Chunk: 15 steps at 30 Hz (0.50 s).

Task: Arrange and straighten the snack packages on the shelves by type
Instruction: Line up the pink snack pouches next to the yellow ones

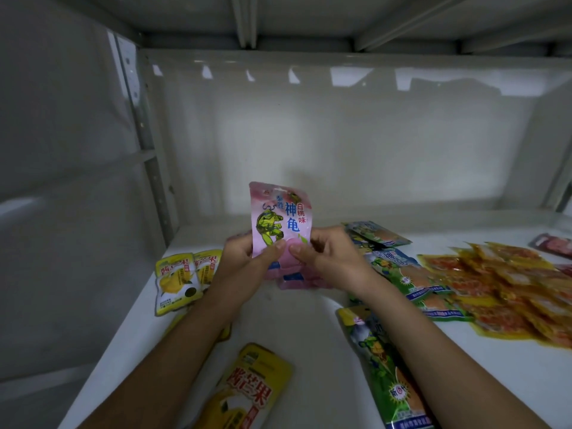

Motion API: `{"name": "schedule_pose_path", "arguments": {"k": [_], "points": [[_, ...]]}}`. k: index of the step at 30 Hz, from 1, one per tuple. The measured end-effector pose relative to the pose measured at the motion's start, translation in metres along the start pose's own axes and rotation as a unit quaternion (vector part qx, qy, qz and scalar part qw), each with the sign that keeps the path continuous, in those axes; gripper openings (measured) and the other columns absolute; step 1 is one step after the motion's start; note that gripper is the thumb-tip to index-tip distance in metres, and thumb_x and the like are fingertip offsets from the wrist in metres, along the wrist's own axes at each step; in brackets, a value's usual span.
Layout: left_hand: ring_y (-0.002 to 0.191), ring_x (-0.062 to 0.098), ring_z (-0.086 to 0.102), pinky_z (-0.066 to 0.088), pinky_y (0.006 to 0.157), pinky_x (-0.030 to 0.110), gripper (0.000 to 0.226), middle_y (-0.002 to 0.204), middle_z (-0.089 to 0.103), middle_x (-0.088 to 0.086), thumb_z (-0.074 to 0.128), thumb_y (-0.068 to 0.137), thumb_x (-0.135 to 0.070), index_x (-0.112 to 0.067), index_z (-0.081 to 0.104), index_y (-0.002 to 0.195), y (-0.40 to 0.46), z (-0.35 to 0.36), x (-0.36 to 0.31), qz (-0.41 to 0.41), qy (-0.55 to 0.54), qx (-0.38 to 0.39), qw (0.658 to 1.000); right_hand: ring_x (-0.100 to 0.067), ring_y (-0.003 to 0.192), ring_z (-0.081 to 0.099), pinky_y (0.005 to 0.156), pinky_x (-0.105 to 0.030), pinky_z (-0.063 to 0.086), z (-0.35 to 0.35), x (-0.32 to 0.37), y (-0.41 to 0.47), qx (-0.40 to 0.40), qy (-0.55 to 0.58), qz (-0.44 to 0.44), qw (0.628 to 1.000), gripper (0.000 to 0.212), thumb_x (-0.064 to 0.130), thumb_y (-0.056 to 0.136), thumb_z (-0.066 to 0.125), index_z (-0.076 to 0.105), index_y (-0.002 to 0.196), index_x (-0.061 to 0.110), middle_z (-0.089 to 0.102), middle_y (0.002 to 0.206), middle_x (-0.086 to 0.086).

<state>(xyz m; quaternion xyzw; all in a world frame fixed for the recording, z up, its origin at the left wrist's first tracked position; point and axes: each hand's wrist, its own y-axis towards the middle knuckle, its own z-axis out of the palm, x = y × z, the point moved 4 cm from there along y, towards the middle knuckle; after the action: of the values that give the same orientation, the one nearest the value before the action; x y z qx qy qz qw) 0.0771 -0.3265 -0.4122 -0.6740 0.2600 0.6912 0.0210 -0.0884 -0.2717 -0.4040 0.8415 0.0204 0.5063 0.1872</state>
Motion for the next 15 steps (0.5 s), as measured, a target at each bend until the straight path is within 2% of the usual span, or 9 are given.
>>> {"name": "schedule_pose_path", "arguments": {"k": [2,3,4,6,8,10,11,13,15], "points": [[0.097,0.027,0.078,0.063,0.088,0.049,0.012,0.103,0.081,0.006,0.07,0.098,-0.011,-0.011,0.079,0.107,0.001,-0.003,0.0,-0.002,-0.011,-0.001,1.0,-0.038,0.081,0.072,0.08,-0.058,0.062,0.002,-0.003,0.003,-0.016,0.012,-0.004,1.0,0.06,0.06,0.074,0.067,0.075,0.098,0.006,0.074,0.093,-0.025],[0.098,0.029,0.078,0.063,0.088,0.048,0.014,0.104,0.081,0.007,0.069,0.098,-0.01,-0.009,0.078,0.11,0.001,-0.003,-0.001,-0.008,-0.024,0.004,1.0,-0.029,0.074,0.067,0.075,-0.049,0.062,0.003,-0.001,0.004,-0.02,0.031,-0.007,0.999,0.058,0.06,0.074,0.069,0.077,0.095,0.007,0.074,0.09,-0.026],[0.099,0.03,0.078,0.064,0.086,0.046,0.017,0.106,0.081,0.009,0.069,0.098,-0.01,-0.007,0.077,0.112,0.001,-0.002,-0.001,-0.01,-0.04,0.012,0.999,-0.022,0.071,0.06,0.07,-0.038,0.055,0.004,0.002,0.003,-0.019,0.045,-0.013,0.999,0.052,0.058,0.077,0.072,0.077,0.091,0.008,0.072,0.083,-0.025],[0.1,0.032,0.078,0.064,0.082,0.041,0.019,0.107,0.08,0.011,0.068,0.098,-0.01,-0.006,0.076,0.115,0.0,-0.001,-0.003,-0.016,-0.079,0.024,0.996,-0.014,0.067,0.054,0.062,-0.028,0.043,0.002,0.007,0.0,-0.009,0.078,-0.028,0.997,0.029,0.038,0.093,0.076,0.077,0.085,0.01,0.065,0.072,-0.012],[0.103,0.035,0.077,0.062,0.087,0.045,0.021,0.11,0.079,0.014,0.068,0.097,-0.012,-0.005,0.076,0.115,0.0,0.0,-0.003,-0.02,-0.096,0.034,0.995,-0.01,0.065,0.063,0.059,-0.021,0.05,0.0,0.007,-0.001,0.003,0.155,-0.01,0.988,0.01,0.014,0.1,0.07,0.075,0.095,0.007,0.069,0.079,-0.006],[0.105,0.038,0.075,0.06,0.091,0.047,0.021,0.113,0.078,0.016,0.067,0.098,-0.011,-0.002,0.075,0.116,0.001,-0.001,0.0,-0.025,-0.096,0.048,0.994,-0.018,0.065,0.068,0.053,-0.025,0.055,0.0,0.007,-0.002,0.009,0.206,0.009,0.979,0.009,0.008,0.099,0.069,0.075,0.102,0.002,0.073,0.084,-0.011],[0.105,0.037,0.075,0.06,0.09,0.046,0.02,0.112,0.079,0.015,0.066,0.099,-0.011,-0.002,0.075,0.115,0.001,-0.002,0.0,-0.025,-0.09,0.051,0.994,-0.02,0.066,0.067,0.055,-0.027,0.056,-0.002,0.004,0.0,-0.003,0.194,0.005,0.981,0.007,0.008,0.097,0.071,0.076,0.1,0.004,0.074,0.083,-0.011],[0.1,0.031,0.077,0.062,0.082,0.038,0.018,0.109,0.08,0.012,0.065,0.1,-0.009,-0.003,0.076,0.112,0.002,-0.003,0.001,-0.013,-0.066,0.052,0.996,-0.02,0.069,0.068,0.067,-0.034,0.056,-0.004,0.001,0.002,-0.021,0.166,0.008,0.986,0.003,0.009,0.094,0.075,0.078,0.096,0.008,0.079,0.087,-0.014],[0.095,0.026,0.078,0.061,0.076,0.03,0.016,0.105,0.081,0.008,0.064,0.1,-0.007,-0.006,0.076,0.11,0.002,-0.003,0.0,-0.01,-0.044,0.049,0.998,-0.029,0.075,0.069,0.071,-0.048,0.052,-0.003,-0.004,0.002,-0.019,0.168,0.031,0.985,0.01,0.014,0.092,0.079,0.079,0.098,0.006,0.078,0.096,-0.023]]}}
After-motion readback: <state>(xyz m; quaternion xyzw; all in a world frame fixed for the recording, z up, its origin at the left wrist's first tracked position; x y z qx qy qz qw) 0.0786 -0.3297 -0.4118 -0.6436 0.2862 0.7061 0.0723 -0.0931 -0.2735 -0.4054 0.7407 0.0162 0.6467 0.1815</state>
